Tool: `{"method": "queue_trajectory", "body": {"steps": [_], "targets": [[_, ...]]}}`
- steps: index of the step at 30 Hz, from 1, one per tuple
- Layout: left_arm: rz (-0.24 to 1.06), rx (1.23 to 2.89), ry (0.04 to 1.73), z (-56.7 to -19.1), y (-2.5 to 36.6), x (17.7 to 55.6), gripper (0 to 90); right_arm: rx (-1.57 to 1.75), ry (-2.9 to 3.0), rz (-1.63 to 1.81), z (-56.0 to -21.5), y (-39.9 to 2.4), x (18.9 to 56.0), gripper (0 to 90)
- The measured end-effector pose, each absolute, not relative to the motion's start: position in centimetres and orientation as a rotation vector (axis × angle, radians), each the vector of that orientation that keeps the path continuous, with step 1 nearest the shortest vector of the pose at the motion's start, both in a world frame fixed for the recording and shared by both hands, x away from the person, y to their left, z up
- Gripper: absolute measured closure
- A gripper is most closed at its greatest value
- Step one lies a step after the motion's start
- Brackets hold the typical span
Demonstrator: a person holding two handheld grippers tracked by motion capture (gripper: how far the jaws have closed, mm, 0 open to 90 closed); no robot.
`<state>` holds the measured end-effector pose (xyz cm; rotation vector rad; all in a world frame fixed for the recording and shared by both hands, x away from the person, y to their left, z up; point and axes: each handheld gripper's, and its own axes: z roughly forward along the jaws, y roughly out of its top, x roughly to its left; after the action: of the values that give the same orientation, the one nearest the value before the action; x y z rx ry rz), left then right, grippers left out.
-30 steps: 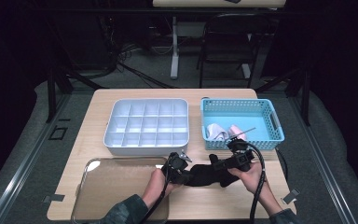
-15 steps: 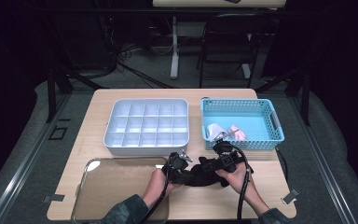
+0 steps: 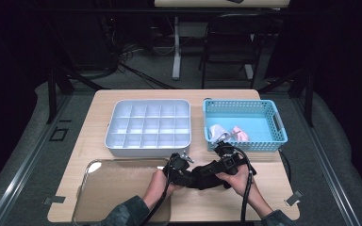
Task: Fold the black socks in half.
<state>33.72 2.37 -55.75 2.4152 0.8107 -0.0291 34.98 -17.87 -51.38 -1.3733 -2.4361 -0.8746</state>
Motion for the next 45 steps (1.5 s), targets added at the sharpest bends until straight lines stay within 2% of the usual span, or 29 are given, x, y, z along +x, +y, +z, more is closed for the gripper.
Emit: {"method": "queue_trajectory", "body": {"steps": [4, 9, 16, 24, 33, 45], "targets": [[-0.021, 2.413, 0.812, -54.9, 2.9, 33.5, 53.8, -1.397, -2.432, -0.934, -50.6, -19.2, 34.9, 57.4], [0.016, 2.367, 0.823, -53.5, 3.6, 33.3, 46.7, -1.516, -2.437, -0.965, -50.0, -22.1, 34.9, 56.2], [-0.023, 2.370, 0.835, -54.3, 3.2, 33.6, 45.3, -1.752, -2.504, -0.898, -50.0, -26.6, 35.0, 55.5], [-0.065, 2.387, 0.834, -55.1, 2.8, 33.6, 54.2, -1.934, -2.494, -0.647, -52.1, -29.7, 35.6, 56.5], [-0.078, 2.405, 0.815, -55.3, 2.8, 33.5, 65.5, -1.954, -2.446, -0.487, -54.0, -30.5, 36.3, 58.2], [-0.056, 2.435, 0.798, -55.7, 2.5, 33.3, 74.8, -1.934, -2.434, -0.457, -54.5, -30.6, 36.6, 75.0]]}}
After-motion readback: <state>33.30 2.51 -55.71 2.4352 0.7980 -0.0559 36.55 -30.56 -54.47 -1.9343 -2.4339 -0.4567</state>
